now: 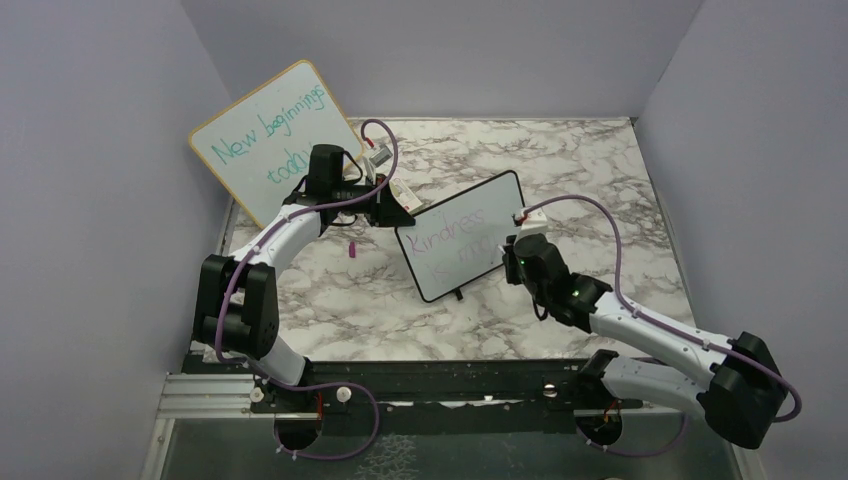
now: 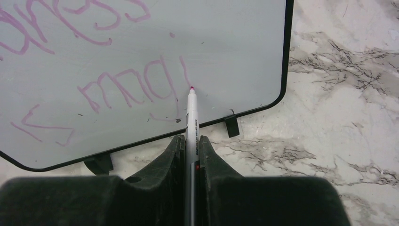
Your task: Write a sentence on the whiteboard
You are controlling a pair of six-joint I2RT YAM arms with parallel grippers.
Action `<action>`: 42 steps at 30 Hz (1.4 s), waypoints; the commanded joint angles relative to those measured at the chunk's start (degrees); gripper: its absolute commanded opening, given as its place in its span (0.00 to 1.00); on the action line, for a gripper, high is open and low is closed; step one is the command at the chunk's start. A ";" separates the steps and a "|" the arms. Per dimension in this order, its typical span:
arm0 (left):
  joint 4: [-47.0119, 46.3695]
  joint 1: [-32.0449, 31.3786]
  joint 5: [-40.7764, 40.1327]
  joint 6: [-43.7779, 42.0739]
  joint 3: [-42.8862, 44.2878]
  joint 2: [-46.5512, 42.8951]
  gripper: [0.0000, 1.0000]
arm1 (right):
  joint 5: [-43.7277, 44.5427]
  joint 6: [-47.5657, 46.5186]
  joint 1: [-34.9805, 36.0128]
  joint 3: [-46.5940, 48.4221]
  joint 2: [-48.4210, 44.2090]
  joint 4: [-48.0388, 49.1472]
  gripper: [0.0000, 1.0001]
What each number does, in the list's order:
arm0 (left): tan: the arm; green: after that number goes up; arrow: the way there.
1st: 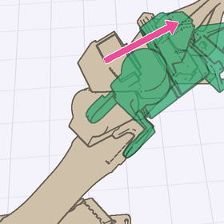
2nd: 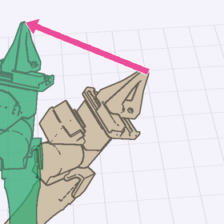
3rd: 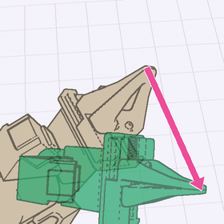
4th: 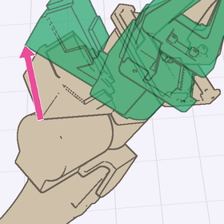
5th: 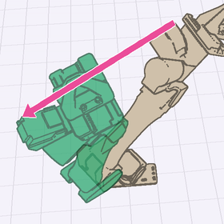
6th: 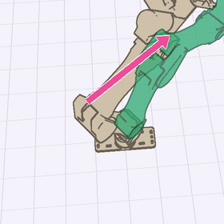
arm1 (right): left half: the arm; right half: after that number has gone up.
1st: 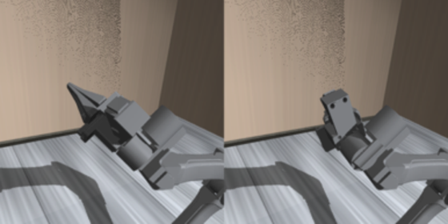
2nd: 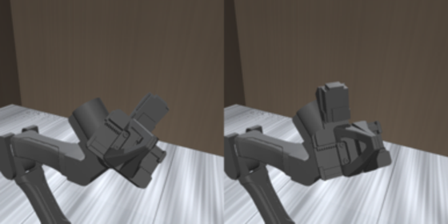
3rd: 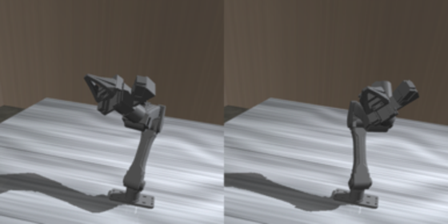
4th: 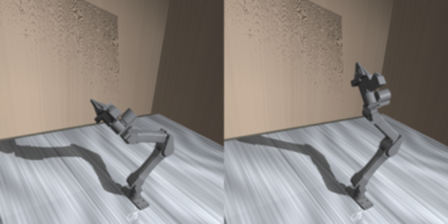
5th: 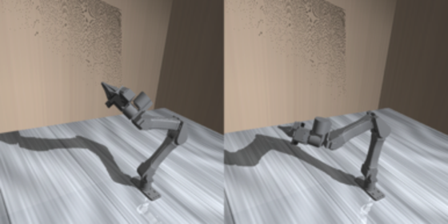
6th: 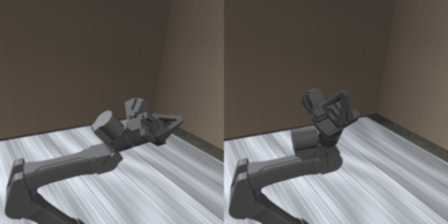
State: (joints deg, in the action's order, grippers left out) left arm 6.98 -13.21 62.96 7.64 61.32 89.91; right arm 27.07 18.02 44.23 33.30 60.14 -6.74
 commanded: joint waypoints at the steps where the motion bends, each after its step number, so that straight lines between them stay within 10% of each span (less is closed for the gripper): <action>1: 4.35 -0.76 -3.44 -2.43 -0.94 2.41 0.00 | 0.43 -0.17 -0.21 -0.63 -3.51 0.04 0.00; 42: 4.56 -0.85 -2.31 -3.06 -0.76 3.10 0.00 | -7.06 -7.80 -5.38 0.22 0.63 11.76 0.00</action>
State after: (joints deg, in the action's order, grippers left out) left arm 7.01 -13.21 62.98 7.64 61.41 90.13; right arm 24.29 11.35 39.24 33.04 60.51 1.67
